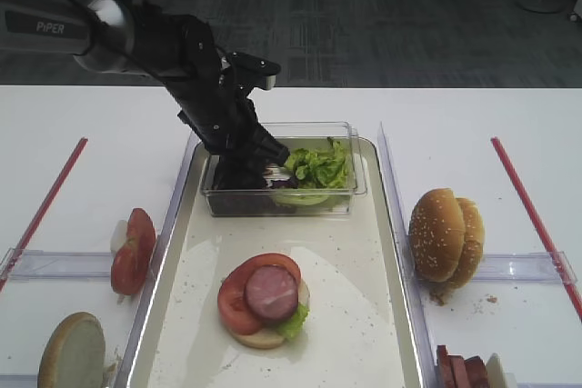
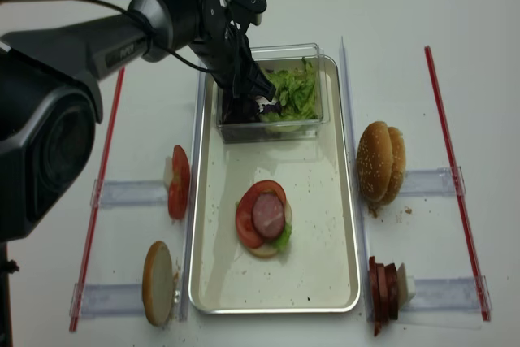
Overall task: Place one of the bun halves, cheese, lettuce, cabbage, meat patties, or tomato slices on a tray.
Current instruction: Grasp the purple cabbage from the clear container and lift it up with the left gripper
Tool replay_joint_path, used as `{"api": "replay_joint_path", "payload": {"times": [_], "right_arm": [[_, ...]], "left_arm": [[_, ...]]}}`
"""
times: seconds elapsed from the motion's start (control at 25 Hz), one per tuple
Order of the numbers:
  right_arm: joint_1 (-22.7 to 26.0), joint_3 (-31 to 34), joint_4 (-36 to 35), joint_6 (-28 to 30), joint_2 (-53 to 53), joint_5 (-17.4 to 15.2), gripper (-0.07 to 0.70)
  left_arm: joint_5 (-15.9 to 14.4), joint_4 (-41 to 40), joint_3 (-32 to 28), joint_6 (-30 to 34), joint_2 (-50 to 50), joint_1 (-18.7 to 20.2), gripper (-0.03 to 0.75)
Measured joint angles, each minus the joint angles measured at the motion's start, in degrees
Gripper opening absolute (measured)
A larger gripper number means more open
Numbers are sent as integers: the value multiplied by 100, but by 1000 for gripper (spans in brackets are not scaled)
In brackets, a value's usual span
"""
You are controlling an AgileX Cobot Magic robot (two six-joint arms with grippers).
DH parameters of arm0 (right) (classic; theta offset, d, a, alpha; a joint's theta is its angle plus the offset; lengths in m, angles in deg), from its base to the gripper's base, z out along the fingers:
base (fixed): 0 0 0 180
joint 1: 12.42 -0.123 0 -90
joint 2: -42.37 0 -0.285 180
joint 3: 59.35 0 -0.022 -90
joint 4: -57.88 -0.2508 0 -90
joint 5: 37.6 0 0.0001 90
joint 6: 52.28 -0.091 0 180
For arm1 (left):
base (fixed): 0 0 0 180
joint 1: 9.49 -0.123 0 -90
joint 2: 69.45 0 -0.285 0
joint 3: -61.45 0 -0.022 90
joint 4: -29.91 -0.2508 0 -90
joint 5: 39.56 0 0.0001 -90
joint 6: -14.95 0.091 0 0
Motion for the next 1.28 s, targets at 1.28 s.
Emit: {"api": "replay_joint_path", "payload": {"times": [1.28], "right_arm": [[0, 0, 0, -30, 0, 0, 290]], "left_arm": [[-906, -76, 499, 0, -45, 0, 176]]}}
